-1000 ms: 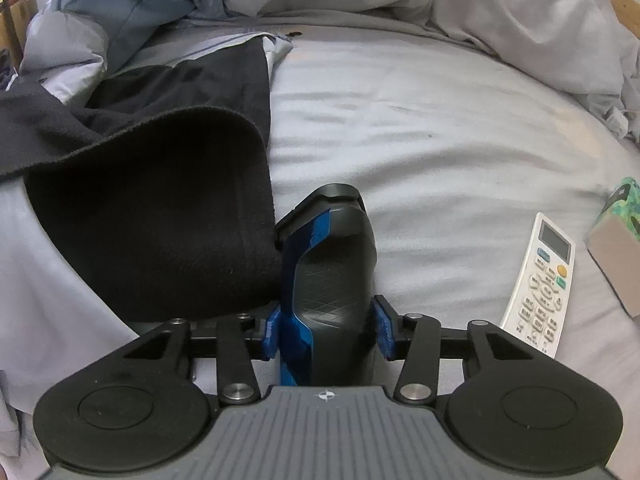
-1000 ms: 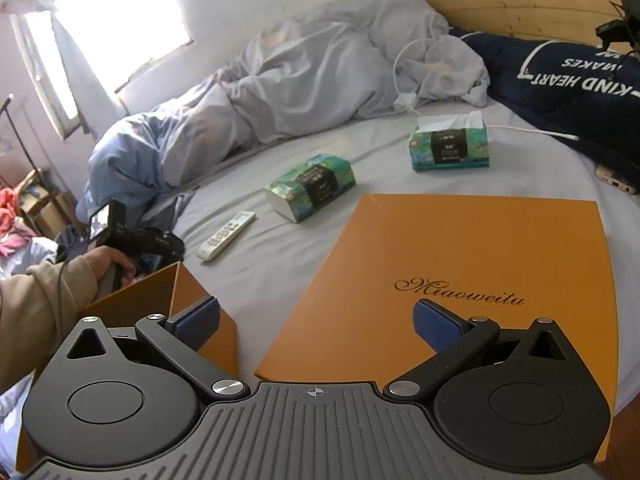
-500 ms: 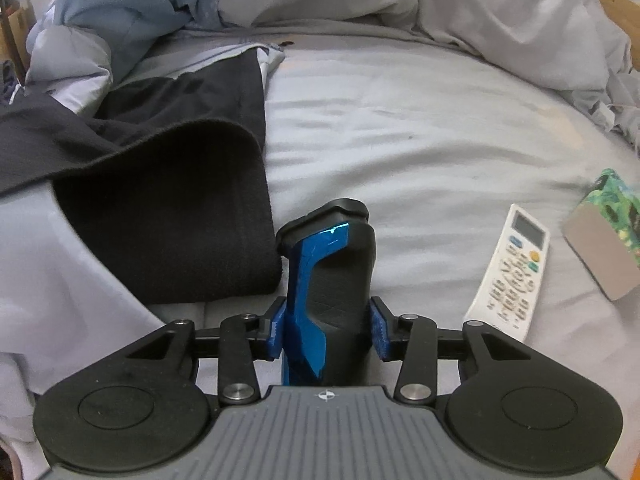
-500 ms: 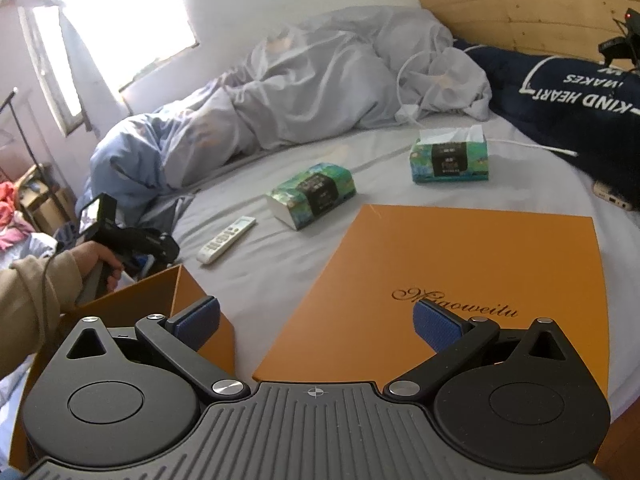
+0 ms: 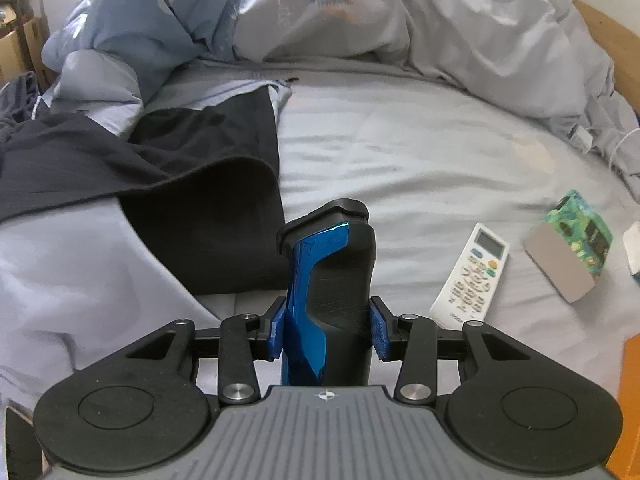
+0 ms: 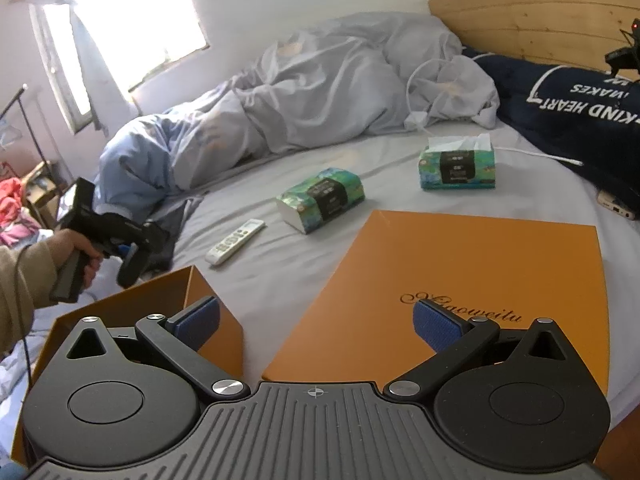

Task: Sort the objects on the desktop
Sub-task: 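Lift the shaver with the left gripper and carry it over the orange box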

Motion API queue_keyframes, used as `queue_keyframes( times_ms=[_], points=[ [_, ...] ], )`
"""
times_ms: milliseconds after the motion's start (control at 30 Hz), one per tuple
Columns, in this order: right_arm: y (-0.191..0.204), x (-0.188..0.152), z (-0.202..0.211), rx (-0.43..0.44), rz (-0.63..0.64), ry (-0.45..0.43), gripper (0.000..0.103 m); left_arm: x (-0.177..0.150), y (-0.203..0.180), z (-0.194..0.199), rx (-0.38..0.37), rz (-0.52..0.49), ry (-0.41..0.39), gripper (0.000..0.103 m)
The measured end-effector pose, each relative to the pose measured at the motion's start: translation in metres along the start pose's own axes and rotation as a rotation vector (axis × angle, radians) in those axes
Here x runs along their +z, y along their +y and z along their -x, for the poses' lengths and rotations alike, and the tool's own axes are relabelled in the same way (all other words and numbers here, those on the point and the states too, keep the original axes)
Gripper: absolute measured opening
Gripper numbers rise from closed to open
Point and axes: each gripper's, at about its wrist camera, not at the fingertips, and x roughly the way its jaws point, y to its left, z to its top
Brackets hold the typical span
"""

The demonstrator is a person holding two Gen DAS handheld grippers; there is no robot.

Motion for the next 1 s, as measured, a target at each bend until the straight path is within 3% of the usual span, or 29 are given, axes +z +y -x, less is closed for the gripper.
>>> queue_keyframes(
  times_ms=[500,1000],
  points=[
    [0.011,-0.002,0.012,0.023,0.038,-0.015,0.103,-0.020,0.010,0.092,-0.039,0.040,-0.094,0.044],
    [0.022,-0.004,0.023,0.050,0.091,-0.034,0.103,-0.060,0.019,0.162,-0.106,0.065,-0.162,0.044]
  ],
)
